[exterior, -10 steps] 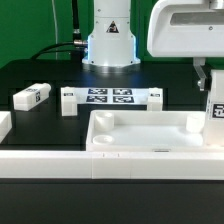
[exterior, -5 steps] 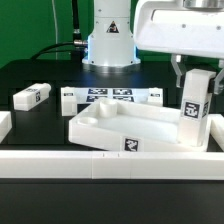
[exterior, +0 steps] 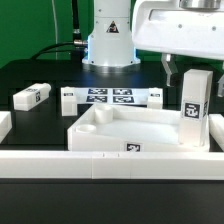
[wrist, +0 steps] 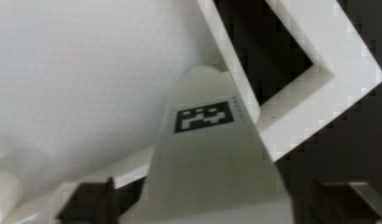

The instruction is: Assemble desk

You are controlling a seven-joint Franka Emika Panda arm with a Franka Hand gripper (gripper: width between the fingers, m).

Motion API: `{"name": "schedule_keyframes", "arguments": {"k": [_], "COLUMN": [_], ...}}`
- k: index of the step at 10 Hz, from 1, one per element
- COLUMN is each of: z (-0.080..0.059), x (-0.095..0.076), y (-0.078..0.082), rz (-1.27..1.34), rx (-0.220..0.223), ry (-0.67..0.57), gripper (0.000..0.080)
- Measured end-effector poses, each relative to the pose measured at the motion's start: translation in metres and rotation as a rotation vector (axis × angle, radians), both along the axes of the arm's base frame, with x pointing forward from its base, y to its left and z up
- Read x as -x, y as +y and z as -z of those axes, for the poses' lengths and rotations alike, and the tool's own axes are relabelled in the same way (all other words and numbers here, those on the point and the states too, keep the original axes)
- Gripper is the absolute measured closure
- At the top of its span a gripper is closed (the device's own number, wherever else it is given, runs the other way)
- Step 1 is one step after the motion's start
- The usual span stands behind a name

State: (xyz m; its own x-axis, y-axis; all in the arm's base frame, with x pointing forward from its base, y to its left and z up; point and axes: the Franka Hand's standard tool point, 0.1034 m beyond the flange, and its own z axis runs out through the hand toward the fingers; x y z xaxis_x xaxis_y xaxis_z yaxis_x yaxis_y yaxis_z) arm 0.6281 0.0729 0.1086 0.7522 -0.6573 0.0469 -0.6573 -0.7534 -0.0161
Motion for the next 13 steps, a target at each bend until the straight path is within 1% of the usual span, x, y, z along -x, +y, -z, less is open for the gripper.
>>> {"name": "schedule_keyframes", "arguments": {"k": [1, 2, 3, 5, 10, 11, 12, 13], "z": [-0.005, -0.010, -0.015, -0.017, -0.014, -0.013, -0.011, -0.007], "x": [0.001, 0.002, 0.008, 0.020, 0.020, 0.025, 0.043, 0.065], "y": [0.006, 0.010, 0.011, 0.013, 0.013, 0.019, 0.023, 0.017], "rz": [-0.044, -0.089, -0.148, -0.245, -0.244, -0.265, -0.307, -0.356], "rx": [0.000, -0.003, -0.004, -0.004, -0.005, -0.005, -0.006, -0.004], "ry": [0.024, 0.011, 0.013, 0.014, 0.015, -0.014, -0.022, -0.036], "gripper": [0.0208, 0.0162, 0.0153, 0.0150, 0.0150, 0.0150, 0.0150, 0.0150]}}
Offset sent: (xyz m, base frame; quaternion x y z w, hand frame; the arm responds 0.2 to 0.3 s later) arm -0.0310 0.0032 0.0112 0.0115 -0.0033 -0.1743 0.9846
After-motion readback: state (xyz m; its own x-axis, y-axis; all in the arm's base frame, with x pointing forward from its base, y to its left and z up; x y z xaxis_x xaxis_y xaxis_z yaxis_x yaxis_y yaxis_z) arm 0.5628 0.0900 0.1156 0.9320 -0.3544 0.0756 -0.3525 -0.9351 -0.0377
